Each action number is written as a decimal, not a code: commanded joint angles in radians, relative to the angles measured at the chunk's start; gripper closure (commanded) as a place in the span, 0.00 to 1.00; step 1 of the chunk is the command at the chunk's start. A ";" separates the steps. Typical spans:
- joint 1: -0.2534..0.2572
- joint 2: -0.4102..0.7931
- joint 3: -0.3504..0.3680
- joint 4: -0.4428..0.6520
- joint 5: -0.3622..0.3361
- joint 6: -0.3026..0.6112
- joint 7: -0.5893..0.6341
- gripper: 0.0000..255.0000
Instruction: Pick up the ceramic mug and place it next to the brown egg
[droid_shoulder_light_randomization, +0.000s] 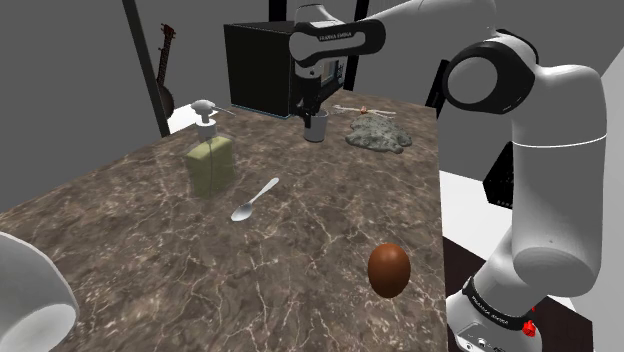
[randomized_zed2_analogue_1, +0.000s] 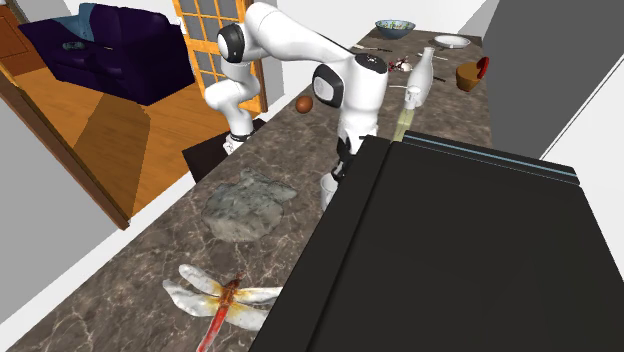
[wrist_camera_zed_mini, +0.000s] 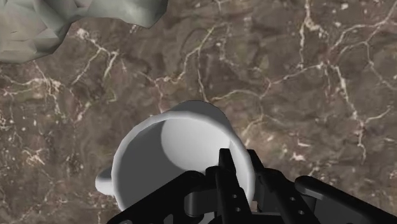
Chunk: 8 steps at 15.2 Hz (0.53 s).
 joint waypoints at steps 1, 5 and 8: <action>0.000 -0.003 0.000 0.016 0.000 -0.019 0.000 1.00; -0.001 -0.001 0.000 0.074 0.001 -0.074 -0.004 1.00; -0.002 0.005 -0.001 0.122 0.001 -0.117 -0.006 1.00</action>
